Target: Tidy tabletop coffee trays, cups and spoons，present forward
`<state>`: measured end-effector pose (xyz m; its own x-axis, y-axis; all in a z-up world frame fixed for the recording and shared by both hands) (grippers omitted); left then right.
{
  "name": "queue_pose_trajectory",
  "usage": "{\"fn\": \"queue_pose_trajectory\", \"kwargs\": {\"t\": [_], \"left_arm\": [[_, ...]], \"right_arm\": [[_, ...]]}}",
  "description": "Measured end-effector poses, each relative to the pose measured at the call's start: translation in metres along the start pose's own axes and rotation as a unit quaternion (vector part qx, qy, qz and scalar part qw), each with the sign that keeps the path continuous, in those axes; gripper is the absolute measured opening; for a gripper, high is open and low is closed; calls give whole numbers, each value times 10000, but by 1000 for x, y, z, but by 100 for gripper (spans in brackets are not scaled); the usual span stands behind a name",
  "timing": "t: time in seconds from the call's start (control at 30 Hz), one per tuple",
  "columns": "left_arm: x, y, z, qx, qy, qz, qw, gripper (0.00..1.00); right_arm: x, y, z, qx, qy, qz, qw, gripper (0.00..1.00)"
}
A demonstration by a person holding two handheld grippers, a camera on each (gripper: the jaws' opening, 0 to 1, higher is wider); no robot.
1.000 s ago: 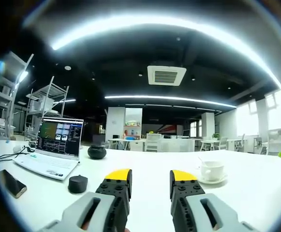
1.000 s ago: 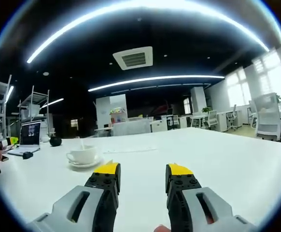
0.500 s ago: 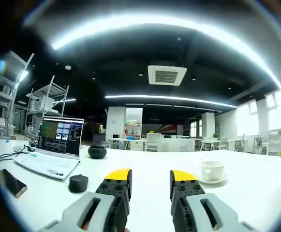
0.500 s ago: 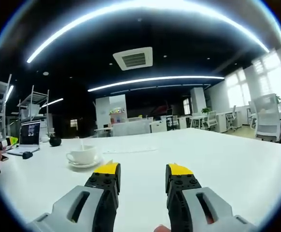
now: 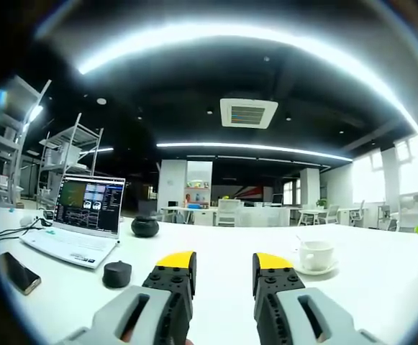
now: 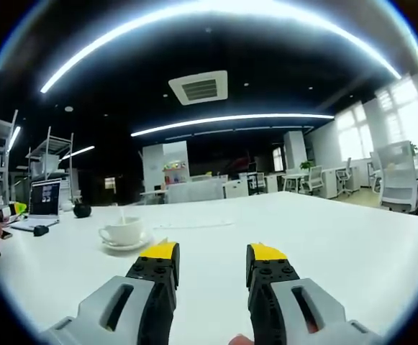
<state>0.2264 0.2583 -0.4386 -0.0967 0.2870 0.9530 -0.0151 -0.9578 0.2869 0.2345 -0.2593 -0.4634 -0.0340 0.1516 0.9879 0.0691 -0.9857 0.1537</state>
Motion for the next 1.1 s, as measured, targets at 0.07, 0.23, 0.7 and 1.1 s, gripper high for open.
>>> {"fn": "queue_pose_trajectory", "kwargs": {"t": [0.07,0.23,0.7,1.1], "left_arm": [[0,0,0,7,5,3,10000,33],[0,1,-1,11,-6,-10,10000,33],[1,0,-1,16,-4,-23,10000,33],[-1,-1,0,15,-8,-44,10000,33]], "right_arm": [[0,0,0,-3,-4,-11,10000,38],[0,0,0,-2,-7,-8,10000,38],[0,-2,0,5,-17,-4,10000,38],[0,-1,0,2,-15,-13,10000,38]]}}
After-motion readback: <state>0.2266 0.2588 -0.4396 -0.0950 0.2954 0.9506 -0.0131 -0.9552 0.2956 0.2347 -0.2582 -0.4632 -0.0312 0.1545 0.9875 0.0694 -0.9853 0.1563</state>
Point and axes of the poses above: the point that each gripper's makers call its tool centre point, and the gripper's own axes: z roughly forward along the fingers, y roughly to its right, x roughly out of its top, the point moved 8 cm from there along -z, roughly backward along the fingers, and after that the axes turned 14 degrees about -z, right-handed, at the moved point
